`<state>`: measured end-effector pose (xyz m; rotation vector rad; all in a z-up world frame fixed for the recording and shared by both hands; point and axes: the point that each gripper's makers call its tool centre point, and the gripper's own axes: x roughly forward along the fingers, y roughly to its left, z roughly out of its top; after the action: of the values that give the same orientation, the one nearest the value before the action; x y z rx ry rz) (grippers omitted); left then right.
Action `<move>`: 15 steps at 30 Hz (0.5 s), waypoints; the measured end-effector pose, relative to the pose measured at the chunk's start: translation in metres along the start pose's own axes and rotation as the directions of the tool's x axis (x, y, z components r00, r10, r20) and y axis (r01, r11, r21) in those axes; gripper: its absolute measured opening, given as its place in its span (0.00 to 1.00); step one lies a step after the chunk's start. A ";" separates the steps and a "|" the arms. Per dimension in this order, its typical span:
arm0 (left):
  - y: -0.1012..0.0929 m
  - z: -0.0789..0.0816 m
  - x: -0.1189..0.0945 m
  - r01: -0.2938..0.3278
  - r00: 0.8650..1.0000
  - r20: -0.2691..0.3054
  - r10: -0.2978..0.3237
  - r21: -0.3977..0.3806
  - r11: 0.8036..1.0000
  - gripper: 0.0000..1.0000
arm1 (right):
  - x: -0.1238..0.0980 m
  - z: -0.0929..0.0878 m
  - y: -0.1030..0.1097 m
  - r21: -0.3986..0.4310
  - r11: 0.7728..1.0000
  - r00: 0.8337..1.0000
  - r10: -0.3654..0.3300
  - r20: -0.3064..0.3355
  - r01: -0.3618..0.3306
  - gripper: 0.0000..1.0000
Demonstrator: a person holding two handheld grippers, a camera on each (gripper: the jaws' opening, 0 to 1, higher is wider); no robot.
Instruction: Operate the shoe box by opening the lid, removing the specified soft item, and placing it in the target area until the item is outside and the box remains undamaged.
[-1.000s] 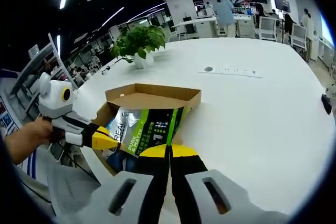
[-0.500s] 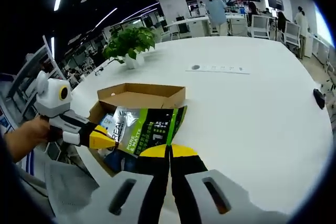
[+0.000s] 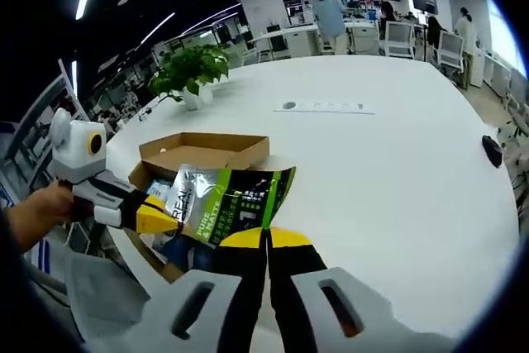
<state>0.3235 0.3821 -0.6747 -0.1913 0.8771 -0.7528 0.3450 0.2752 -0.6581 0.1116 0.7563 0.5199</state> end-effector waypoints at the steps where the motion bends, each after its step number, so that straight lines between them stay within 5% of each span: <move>1: -0.001 0.001 0.002 0.000 1.000 -0.001 0.000 0.003 1.000 0.00 | 0.000 0.000 -0.001 0.001 1.000 1.000 -0.002 0.000 0.002 0.00; 15: -0.009 0.014 0.035 -0.008 0.998 -0.055 0.010 0.034 0.999 0.00 | 0.007 -0.002 -0.040 0.025 0.998 0.998 -0.059 -0.024 0.059 0.00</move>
<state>0.3442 0.3500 -0.6836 -0.1371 0.9165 -0.7665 0.3643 0.2433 -0.6753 0.1065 0.7865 0.4560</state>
